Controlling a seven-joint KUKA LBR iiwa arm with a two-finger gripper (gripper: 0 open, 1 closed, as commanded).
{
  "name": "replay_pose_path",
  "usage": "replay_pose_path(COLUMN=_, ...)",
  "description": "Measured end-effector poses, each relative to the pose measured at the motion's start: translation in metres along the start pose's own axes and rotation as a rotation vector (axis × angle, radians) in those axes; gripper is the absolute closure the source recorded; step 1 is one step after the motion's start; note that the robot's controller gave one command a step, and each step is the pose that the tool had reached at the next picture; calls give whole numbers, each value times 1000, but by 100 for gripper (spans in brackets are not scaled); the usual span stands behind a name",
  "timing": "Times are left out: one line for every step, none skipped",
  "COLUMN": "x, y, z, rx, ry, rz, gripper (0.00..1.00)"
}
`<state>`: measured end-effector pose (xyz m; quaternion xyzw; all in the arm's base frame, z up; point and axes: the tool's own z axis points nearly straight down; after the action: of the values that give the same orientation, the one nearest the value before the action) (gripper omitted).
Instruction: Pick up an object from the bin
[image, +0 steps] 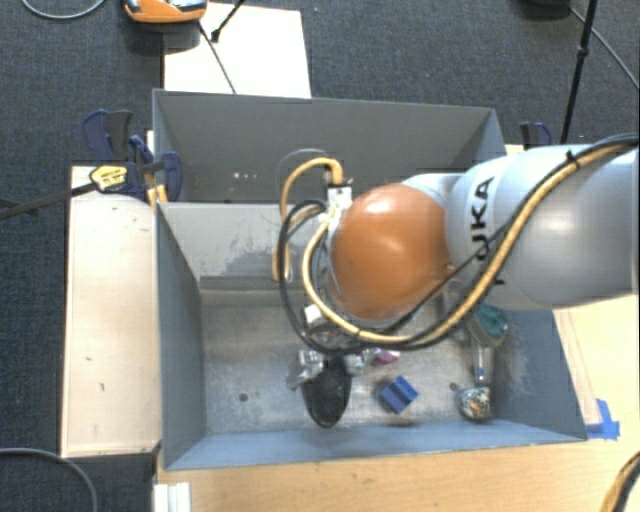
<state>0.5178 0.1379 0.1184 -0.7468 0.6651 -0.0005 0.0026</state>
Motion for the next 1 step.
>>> replay_pose_path(x=0, y=-1, z=-21, rx=-1, ry=0, rz=14, gripper=100)
